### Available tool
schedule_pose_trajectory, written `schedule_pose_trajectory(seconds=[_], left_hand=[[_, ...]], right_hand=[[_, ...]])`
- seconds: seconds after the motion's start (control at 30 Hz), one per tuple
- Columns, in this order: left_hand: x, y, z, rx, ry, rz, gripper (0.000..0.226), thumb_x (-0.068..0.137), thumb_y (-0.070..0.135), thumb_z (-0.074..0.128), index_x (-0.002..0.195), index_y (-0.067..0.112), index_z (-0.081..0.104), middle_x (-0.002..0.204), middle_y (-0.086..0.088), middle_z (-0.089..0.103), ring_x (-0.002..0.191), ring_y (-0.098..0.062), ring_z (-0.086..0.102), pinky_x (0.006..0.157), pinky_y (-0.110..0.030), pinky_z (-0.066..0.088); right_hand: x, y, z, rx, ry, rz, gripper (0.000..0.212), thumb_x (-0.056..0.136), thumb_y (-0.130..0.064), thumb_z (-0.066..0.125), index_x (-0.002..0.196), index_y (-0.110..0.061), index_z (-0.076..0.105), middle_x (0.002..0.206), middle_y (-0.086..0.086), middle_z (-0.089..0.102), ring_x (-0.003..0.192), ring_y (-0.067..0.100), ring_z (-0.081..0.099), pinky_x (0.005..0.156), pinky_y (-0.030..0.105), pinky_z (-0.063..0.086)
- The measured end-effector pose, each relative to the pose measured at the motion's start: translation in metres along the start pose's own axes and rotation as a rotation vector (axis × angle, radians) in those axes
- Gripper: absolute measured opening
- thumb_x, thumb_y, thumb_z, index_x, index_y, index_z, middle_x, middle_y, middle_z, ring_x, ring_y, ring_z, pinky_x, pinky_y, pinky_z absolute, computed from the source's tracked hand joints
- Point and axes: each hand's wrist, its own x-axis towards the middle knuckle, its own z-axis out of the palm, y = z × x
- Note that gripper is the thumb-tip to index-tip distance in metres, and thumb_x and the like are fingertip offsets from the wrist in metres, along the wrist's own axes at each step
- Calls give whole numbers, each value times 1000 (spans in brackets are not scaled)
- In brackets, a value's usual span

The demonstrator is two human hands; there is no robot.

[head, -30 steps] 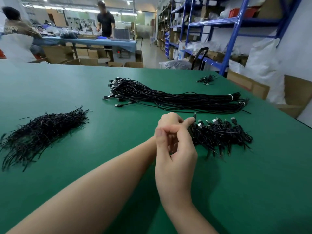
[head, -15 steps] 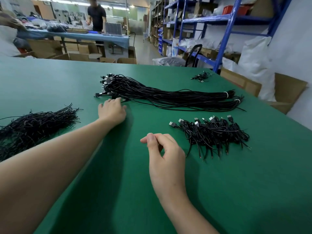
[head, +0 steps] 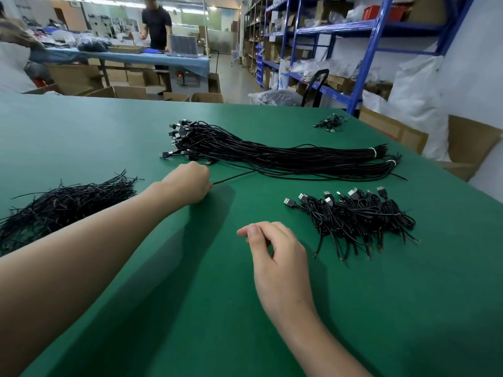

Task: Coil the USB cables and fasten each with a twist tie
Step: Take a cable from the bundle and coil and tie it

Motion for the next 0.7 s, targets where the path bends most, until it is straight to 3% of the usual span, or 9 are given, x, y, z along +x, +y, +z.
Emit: schedule_pose_trajectory(seconds=[0.13,0.4,0.47,0.6,0.7], left_hand=[[-16,-8,-14,177,128,11,35,106,32,43,94,6,63,94,-10,60,87,-36,64,63,-37,45],[-48,-38,-38,-76,271,-168,35,106,32,46,95,5,66,99,-14,62,88,-37,61,74,-43,52],[-57,-42,-39,-257,308,-210,33,105,29,49,96,5,69,93,-14,64,83,-35,60,74,-41,53],[-83,-27,-26,-433,110,-180,28,102,29,54,88,14,72,74,-6,67,61,-22,56,54,-26,42],[-101,-21,-24,-534,140,-161,28,101,31,55,81,20,71,67,-4,66,52,-19,52,50,-26,38]], right_hand=[[1,1,0,2,-20,19,27,103,-34,48,91,-31,72,89,-17,63,97,5,58,84,26,46],[1,3,0,-5,-46,58,29,102,-37,48,94,-22,72,93,-10,65,99,10,58,89,35,47],[1,4,0,-18,-54,60,30,102,-37,47,95,-20,72,95,-10,65,100,11,58,90,36,48],[1,3,1,-40,-64,50,28,103,-36,48,100,-22,72,99,-13,65,103,7,57,91,31,47],[1,-6,3,-116,-114,-9,22,103,-37,50,106,-26,69,105,-16,62,107,4,52,91,25,43]])
